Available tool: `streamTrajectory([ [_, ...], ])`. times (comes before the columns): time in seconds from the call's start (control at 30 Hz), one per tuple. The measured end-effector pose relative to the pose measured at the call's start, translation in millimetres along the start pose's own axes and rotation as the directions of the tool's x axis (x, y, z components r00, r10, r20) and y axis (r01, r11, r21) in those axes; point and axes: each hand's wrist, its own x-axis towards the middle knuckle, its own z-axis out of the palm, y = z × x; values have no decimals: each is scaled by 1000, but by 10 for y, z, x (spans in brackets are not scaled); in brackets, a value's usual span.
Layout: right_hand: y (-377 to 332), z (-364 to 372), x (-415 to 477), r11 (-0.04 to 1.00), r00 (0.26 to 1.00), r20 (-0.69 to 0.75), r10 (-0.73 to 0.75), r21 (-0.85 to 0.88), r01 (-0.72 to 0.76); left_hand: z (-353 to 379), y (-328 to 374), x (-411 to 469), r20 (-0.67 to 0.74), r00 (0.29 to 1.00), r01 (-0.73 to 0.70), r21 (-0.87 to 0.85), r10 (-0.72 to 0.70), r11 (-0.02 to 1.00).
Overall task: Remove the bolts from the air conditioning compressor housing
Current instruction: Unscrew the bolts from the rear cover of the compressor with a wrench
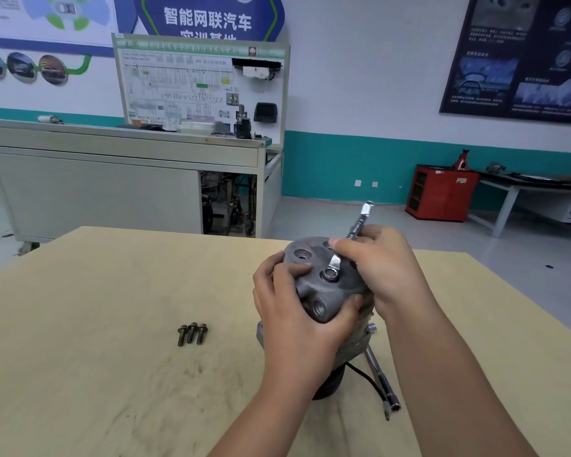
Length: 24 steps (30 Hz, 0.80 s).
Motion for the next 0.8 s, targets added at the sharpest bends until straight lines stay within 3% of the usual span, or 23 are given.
streamTrajectory([
  [0.17, -71, 87, 15, 938, 996, 82, -43, -339, 68, -15, 22, 10, 27, 1000, 5, 23, -5, 1000],
  [0.4, -150, 169, -193, 781, 967, 163, -193, -571, 252, -52, 14, 30, 71, 997, 40, 35, -43, 999],
  [0.5, -125, 138, -255, 772, 955, 128, -268, -564, 293, -49, 9, 22, 67, 996, 54, 13, -54, 998],
  [0.8, -37, 141, -265, 833, 948, 114, -296, -455, 315, 4, -43, 6, -1, 999, 51, -15, -51, 999],
])
